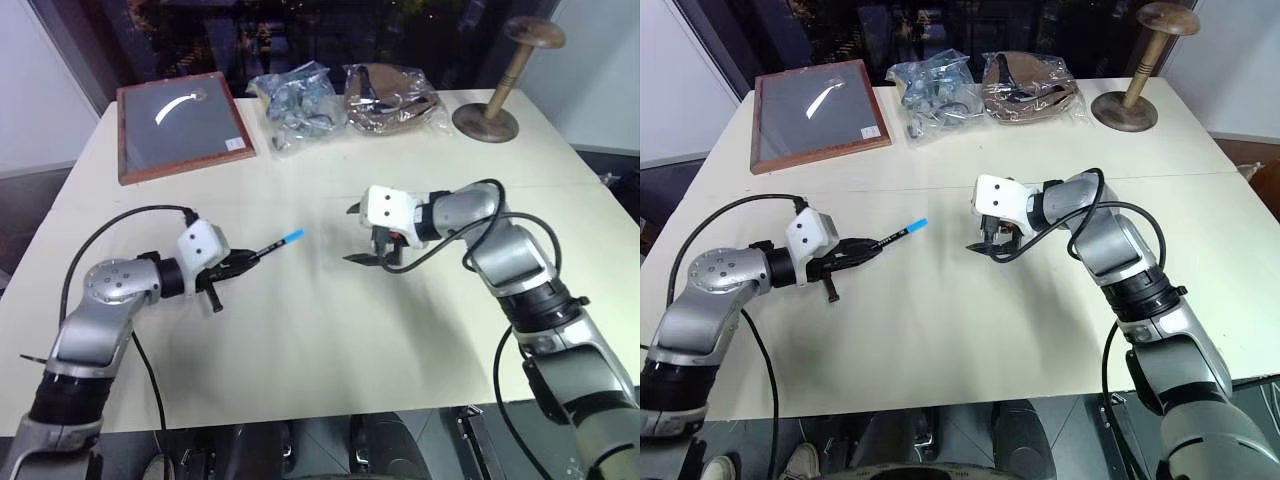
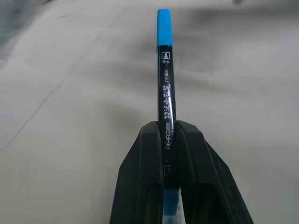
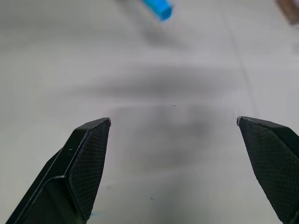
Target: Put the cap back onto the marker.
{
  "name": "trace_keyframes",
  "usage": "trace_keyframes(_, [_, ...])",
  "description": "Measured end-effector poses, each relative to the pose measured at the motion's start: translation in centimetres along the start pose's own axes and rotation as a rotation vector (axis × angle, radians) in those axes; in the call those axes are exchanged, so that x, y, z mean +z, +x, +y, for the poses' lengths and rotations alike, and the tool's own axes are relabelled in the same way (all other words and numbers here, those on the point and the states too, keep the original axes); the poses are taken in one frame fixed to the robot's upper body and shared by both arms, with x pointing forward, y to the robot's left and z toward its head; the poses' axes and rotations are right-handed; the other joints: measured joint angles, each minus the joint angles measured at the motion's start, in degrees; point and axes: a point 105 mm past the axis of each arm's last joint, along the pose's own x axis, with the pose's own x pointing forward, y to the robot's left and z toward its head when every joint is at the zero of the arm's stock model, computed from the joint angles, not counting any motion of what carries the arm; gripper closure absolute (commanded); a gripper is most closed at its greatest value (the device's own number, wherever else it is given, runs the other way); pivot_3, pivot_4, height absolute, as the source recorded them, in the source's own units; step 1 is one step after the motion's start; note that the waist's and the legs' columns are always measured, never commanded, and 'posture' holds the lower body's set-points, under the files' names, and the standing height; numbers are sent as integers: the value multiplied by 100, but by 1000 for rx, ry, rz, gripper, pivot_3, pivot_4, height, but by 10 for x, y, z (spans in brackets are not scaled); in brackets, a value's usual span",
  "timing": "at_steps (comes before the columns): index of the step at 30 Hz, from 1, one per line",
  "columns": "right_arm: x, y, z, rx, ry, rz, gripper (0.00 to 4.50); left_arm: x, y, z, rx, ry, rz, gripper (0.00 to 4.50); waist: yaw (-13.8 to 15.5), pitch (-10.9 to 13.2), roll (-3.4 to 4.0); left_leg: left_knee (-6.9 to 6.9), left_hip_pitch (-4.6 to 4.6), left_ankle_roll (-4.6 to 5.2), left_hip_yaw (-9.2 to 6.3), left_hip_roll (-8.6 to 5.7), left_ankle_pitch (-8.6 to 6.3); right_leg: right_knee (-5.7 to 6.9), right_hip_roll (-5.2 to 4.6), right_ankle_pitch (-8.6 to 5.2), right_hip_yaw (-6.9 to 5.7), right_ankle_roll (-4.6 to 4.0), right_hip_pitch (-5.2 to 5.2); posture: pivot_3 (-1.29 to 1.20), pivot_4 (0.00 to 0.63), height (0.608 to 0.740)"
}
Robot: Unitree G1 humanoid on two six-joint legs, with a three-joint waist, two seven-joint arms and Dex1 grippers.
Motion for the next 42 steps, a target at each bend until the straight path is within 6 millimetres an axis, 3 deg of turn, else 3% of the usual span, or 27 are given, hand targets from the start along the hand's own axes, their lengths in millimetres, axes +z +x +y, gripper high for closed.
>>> trace_keyframes(5, [-12, 1, 25, 18, 96, 7, 23, -5, -8, -11, 139, -215, 37, 4500, -6, 0, -1, 0, 2, -1, -2, -1, 0, 0, -3, 0, 1, 0, 2, 0, 150, 740])
trace_keyframes(14, [-14, -1, 45, 6, 190, 5, 23, -28, -25, -19, 353, -438, 213, 4500, 9, -2, -4, 1, 5, -3, -7, -5, 1, -1, -7, 0, 0, -1, 7, 0, 150, 740])
trace_keyframes(24, [-13, -3, 50, -3, 222, 4, 23, -45, -34, -30, 413, -582, 335, 4500, 3, -2, -5, 0, 5, -4, -8, -6, 1, -2, -10, -1, 1, -4, 6, 0, 150, 740])
trace_keyframes(33, [-16, -6, 51, -3, 237, 13, 0, -44, -36, -31, 425, -595, 328, 63, 2, -2, -5, -3, 5, -6, -9, -6, -1, -7, -19, -11, 3, -24, 5, 0, 150, 740])
trace_keyframes(42, [-16, -20, 53, 67, 232, 14, 0, -18, -43, -32, 482, -556, 226, 63, 2, -1, -5, -8, 3, -6, -9, -8, -2, -15, -26, -12, 4, -27, 4, 0, 150, 740])
